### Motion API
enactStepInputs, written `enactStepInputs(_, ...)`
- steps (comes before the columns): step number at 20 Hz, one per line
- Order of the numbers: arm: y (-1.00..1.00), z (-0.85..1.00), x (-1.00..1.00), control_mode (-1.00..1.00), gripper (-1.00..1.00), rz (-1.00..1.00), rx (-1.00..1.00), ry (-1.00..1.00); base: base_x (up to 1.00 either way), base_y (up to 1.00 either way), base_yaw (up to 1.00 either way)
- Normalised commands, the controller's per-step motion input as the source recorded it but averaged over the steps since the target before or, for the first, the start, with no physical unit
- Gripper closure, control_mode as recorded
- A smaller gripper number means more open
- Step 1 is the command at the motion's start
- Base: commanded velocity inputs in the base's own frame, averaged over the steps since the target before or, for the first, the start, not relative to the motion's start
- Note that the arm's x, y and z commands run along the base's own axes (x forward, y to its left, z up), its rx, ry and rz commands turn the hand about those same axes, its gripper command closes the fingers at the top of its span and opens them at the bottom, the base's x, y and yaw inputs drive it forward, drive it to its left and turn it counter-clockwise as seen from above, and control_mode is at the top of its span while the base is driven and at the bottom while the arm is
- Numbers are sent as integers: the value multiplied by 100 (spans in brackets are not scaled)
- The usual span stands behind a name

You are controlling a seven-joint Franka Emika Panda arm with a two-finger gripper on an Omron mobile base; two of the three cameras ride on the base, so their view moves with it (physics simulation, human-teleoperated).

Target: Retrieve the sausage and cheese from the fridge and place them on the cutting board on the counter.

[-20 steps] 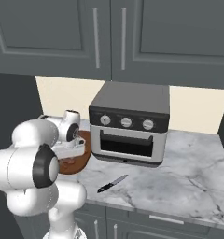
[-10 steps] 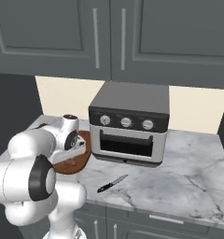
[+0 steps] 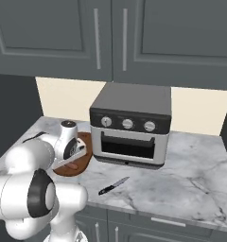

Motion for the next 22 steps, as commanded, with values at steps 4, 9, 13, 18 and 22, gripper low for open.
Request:
enactStepInputs(4,16,-8,7,-100,100,-2,2,0,0,0,0)
enactStepInputs(9,5,-12,13,-100,100,-1,2,0,0,0,0)
enactStepInputs(13,-2,-17,14,-100,100,0,0,-6,0,0,0)
enactStepInputs(18,1,-21,-8,-100,-100,0,0,-3,0,0,0)
enactStepInputs(22,-1,-6,-19,-100,-100,-1,0,-1,0,0,0)
